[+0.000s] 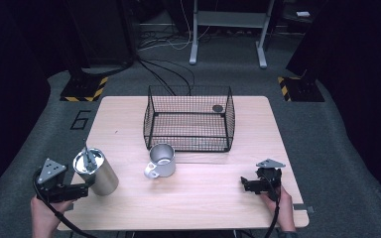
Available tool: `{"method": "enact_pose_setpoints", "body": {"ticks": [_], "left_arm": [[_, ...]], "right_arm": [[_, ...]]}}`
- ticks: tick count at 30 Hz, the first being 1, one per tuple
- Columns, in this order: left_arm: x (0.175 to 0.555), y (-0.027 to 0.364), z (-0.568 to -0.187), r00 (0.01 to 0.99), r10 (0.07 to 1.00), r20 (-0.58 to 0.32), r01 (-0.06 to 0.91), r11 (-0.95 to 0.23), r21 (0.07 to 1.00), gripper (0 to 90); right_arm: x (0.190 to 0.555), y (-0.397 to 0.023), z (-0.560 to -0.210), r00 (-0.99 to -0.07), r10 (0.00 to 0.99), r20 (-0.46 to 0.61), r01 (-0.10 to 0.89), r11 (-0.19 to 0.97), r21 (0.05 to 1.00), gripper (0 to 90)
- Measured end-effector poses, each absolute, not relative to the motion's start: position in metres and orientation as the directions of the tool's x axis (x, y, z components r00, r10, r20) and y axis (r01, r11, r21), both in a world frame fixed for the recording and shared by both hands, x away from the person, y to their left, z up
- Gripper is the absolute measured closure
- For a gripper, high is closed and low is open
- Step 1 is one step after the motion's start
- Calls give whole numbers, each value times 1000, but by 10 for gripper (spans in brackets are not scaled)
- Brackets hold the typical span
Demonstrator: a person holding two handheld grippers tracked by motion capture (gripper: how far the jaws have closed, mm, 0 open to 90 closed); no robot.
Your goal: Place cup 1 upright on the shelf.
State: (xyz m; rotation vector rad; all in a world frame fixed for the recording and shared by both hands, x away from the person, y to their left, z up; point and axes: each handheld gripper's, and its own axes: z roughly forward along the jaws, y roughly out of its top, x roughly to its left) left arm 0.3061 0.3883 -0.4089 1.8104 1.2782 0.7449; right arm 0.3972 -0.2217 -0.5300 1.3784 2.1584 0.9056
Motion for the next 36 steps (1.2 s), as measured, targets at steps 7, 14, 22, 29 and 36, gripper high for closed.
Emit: {"method": "enact_pose_setpoints", "body": {"ticks": [7,14,22,29,36], "left_arm": [[315,383,-404,344,938,38,491,-214,844,0],[326,379,-404,354,935,38,492,-220,842,0],[334,376,-406,363,931,30,514,-227,827,0],[340,372,-409,367,930,36,522,-237,819,23],[341,370,-409,358,932,44,523,-240,818,27]], "right_arm": [[397,-222,-530,-419,908,-4,633,295,716,0],[397,-222,-530,-419,908,-4,633,295,716,0],[397,-222,-530,-419,908,-4,633,296,716,0],[397,-222,-530,-419,908,-4,633,295,716,0],[397,-222,-530,-419,908,-4,633,295,715,0]]}}
